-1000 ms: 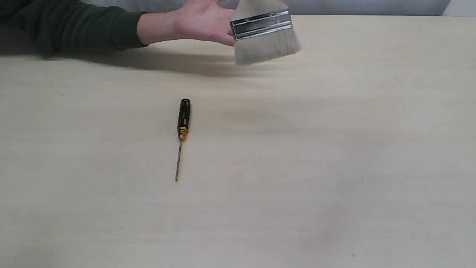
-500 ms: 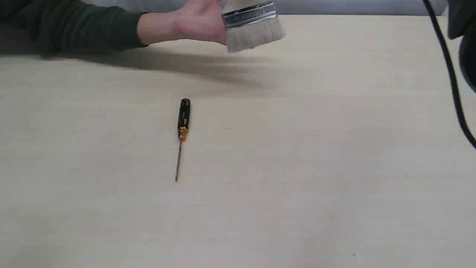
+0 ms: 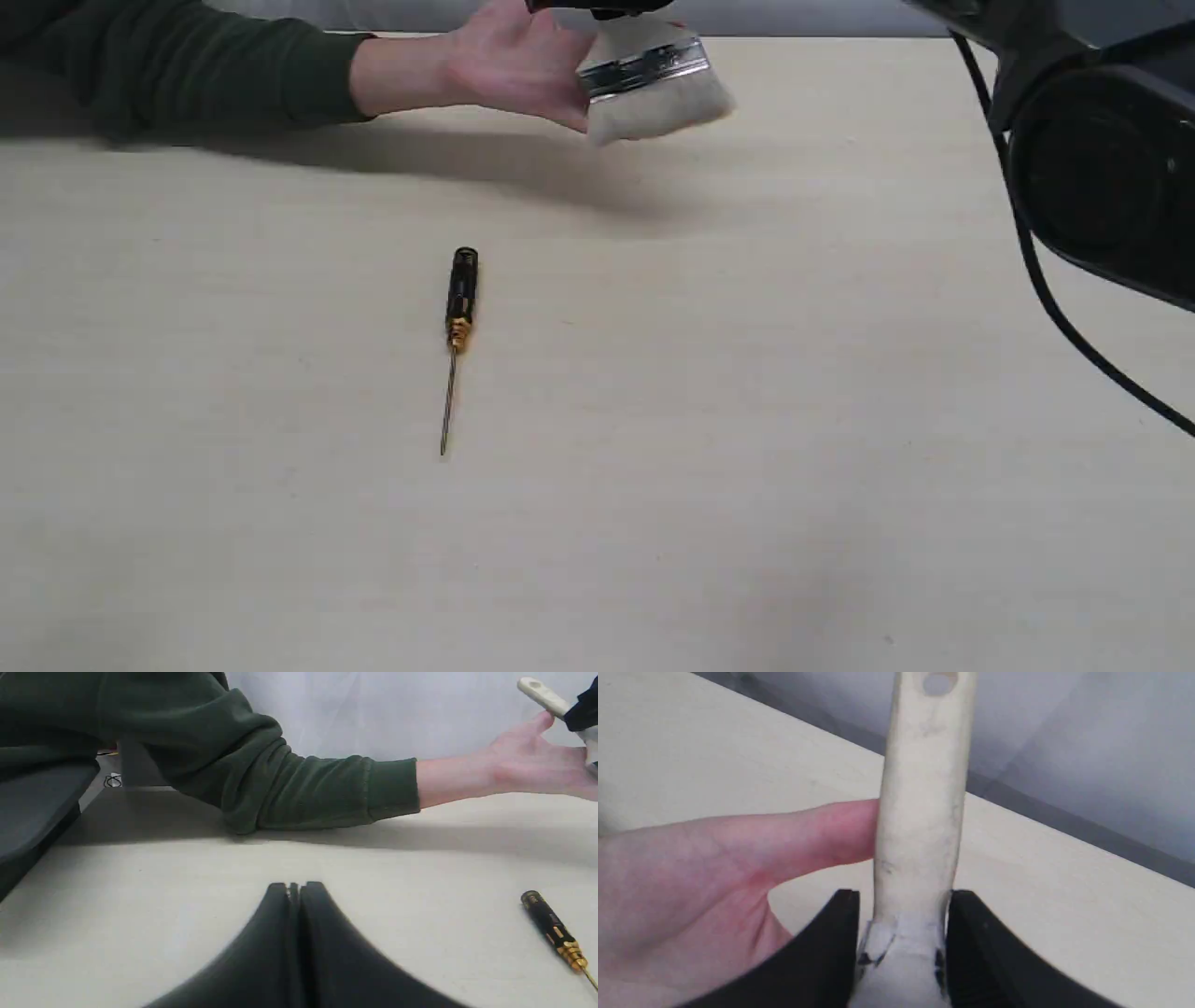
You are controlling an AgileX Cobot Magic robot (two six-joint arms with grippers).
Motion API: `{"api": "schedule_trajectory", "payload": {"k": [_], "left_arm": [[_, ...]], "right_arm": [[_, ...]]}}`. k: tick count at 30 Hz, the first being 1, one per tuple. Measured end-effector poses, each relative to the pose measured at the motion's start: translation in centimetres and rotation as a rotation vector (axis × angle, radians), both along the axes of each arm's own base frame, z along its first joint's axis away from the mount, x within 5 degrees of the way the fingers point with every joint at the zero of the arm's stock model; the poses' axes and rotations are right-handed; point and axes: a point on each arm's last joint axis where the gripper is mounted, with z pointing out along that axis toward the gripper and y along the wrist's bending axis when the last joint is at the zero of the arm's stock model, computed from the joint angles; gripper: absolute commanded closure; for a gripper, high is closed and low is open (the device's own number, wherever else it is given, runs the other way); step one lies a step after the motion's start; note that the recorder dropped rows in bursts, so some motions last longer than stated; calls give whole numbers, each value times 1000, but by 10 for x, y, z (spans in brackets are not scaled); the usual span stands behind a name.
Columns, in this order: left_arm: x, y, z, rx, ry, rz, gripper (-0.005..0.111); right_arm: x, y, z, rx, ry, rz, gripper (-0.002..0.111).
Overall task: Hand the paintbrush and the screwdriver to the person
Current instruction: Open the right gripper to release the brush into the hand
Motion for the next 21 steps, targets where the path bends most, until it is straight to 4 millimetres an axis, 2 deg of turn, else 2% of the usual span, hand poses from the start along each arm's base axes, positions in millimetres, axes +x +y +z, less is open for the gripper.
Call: {"api": "schedule_trajectory", "payload": {"k": [3,5,9,16,18,21], "left_arm": [[0,0,0,0,0,0,107],[0,0,0,0,0,0,107],[0,0,0,0,0,0,107],[0,0,0,0,0,0,107],[0,0,0,0,0,0,107],[0,0,0,0,0,0,107]], "right_arm": [[0,0,0,3,1,-3,55],[0,0,0,12,3,-11,51],[0,-3,4,34,5,-31,51],[-7,-11,45,62,-40,-46,52],[-11,-14,56,62,-43,-51,55],[-19,-17,61,51,-26,-51,62]]}}
